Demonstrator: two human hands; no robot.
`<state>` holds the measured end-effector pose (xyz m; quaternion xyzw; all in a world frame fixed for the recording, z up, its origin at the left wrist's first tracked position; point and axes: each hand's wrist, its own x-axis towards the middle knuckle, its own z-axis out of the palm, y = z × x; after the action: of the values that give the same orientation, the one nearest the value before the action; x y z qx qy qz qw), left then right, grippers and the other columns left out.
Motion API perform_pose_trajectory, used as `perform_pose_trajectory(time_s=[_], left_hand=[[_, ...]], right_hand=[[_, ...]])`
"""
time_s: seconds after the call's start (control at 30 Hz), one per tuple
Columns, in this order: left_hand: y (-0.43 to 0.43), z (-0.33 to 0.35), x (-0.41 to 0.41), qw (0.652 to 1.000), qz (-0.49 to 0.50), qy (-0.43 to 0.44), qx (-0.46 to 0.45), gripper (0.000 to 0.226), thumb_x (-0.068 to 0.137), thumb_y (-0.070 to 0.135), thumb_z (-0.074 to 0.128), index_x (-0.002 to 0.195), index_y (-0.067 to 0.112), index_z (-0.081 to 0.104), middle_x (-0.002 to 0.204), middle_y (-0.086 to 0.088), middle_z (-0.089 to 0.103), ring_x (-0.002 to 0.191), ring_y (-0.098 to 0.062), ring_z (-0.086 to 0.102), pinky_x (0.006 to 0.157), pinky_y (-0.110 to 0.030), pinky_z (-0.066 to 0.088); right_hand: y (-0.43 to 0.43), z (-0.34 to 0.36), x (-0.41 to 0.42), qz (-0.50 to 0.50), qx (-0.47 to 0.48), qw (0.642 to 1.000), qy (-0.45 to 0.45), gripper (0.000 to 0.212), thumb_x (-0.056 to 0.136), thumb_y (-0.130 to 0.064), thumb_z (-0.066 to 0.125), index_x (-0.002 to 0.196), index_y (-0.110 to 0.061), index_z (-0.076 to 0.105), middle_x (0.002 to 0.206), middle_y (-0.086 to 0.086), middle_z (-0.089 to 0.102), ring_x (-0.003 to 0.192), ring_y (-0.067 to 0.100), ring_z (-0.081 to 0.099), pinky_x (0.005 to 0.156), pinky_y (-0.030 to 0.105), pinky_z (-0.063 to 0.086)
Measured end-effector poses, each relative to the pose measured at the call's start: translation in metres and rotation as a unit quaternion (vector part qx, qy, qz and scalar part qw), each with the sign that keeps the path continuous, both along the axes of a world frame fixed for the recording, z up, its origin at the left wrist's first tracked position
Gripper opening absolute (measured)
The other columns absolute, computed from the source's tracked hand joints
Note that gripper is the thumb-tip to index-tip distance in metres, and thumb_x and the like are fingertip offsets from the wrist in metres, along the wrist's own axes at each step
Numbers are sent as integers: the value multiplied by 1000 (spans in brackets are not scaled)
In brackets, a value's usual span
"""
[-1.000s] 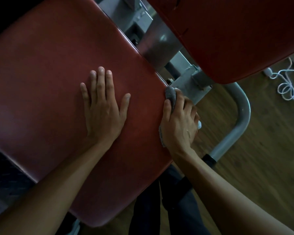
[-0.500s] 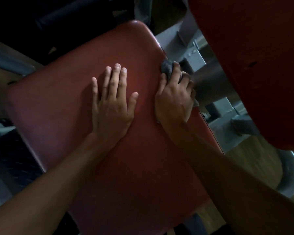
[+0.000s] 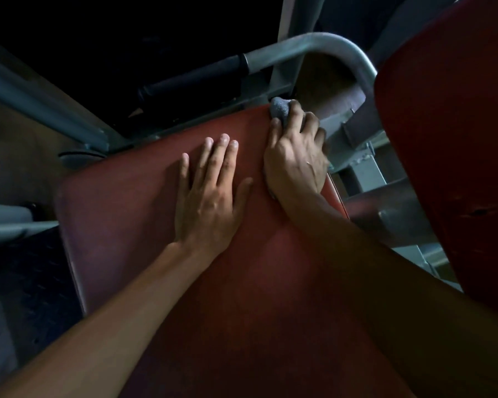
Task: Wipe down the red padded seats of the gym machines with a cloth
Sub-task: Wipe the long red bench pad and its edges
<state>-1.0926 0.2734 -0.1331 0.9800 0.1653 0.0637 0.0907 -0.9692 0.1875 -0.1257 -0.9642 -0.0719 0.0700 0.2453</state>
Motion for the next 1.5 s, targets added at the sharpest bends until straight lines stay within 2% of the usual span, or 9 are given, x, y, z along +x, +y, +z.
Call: perform_pose_trajectory(time_s=[0.1,0.2,0.37,0.5,0.73,0.83,1.0,1.17,1.5], left_hand=[[-3,5,8,994,52,-62,-76,55,103,38,31,149,10,43,156,-7,41,147,-23,33,122,-50,21],[-10,8,18,986,83,-101,-102,50,103,31,33,145,8,48,150,-10,49,143,-25,40,117,-52,29],[-39,13,51,989,43,-117,-79,46,101,24,37,141,6,52,150,-13,48,143,-28,39,120,-52,25],[-53,10,91,998,35,-52,-12,54,99,31,35,140,1,52,149,-18,49,141,-34,44,119,-55,28],[-47,6,116,995,13,95,23,78,95,50,0,156,6,25,161,-16,29,151,-33,21,124,-51,6],[-28,0,119,999,-14,40,23,69,98,52,25,145,6,45,145,-15,51,137,-33,44,121,-50,20],[1,4,118,997,-80,24,1,67,95,55,34,139,7,52,133,-13,60,123,-32,55,116,-49,33],[27,7,108,991,-123,59,-10,66,99,58,31,147,13,40,141,-7,53,130,-27,48,115,-43,30],[94,14,61,989,-96,101,-41,65,99,64,31,142,16,43,136,-10,56,126,-32,52,101,-44,42]], right_hand=[[1,-1,-15,78,-34,996,-24,57,104,-48,24,156,-26,22,165,7,15,150,28,15,122,45,11],[2,6,-22,111,54,992,25,56,104,-48,27,156,-28,24,166,-1,10,153,16,0,123,36,-4],[-25,19,1,-20,242,970,7,46,98,-34,36,136,-19,58,145,2,52,134,13,44,114,29,29],[-51,12,11,-58,277,953,113,37,104,-28,37,132,-19,60,129,-1,64,120,8,56,107,36,42],[-55,6,16,-64,314,936,145,33,100,-34,38,113,-25,67,100,-8,72,99,8,65,96,38,49],[-57,8,14,-29,276,952,127,33,105,-28,39,128,-22,62,114,-9,68,103,-5,59,93,12,40],[-55,6,-10,22,122,992,39,47,102,-34,45,147,-18,43,150,3,45,138,18,41,114,42,34],[-47,5,-42,76,-4,997,23,62,104,-46,33,158,-24,11,166,-2,9,153,12,4,125,37,2],[-8,0,-102,67,-31,997,-29,63,105,-47,32,158,-17,19,167,5,4,153,19,-6,124,40,-6]])
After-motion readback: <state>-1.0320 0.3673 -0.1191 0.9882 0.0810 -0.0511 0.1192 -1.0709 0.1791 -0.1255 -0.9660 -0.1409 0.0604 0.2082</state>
